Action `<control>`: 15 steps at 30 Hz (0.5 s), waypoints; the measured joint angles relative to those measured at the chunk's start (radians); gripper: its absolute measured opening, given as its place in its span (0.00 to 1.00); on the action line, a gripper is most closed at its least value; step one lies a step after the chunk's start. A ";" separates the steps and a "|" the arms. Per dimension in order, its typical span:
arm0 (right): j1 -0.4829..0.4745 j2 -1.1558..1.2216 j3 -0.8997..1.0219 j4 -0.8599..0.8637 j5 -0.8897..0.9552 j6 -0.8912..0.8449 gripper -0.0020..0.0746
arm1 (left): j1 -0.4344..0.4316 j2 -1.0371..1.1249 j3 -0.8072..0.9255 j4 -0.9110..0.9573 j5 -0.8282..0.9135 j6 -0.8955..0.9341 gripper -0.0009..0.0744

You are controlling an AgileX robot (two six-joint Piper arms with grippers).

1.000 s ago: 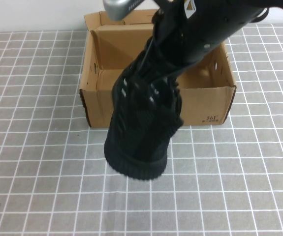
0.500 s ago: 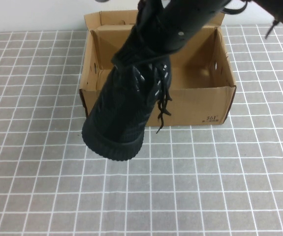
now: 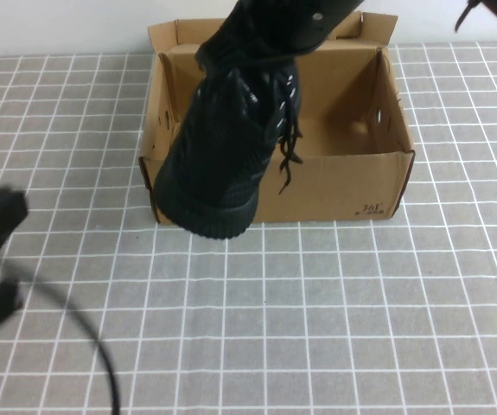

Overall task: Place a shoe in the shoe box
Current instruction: Hand over the shoe

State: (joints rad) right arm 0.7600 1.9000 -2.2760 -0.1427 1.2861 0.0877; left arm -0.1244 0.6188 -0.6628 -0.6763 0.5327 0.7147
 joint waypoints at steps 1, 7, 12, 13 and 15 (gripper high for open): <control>-0.008 0.000 0.000 0.002 0.000 0.004 0.02 | 0.000 0.040 -0.037 -0.006 0.008 0.019 0.01; -0.052 0.000 0.000 0.033 0.002 0.010 0.02 | -0.067 0.277 -0.170 -0.095 0.000 0.187 0.01; -0.078 0.013 0.000 0.035 0.002 0.026 0.02 | -0.223 0.407 -0.260 -0.123 -0.063 0.255 0.01; -0.080 0.016 0.000 0.035 0.002 0.028 0.02 | -0.250 0.424 -0.270 -0.123 -0.077 0.259 0.01; -0.087 0.025 0.000 0.037 0.002 0.030 0.02 | -0.318 0.447 -0.285 -0.128 -0.123 0.274 0.01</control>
State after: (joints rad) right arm 0.6734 1.9253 -2.2760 -0.1057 1.2885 0.1176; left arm -0.4423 1.0658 -0.9477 -0.8040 0.4097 0.9885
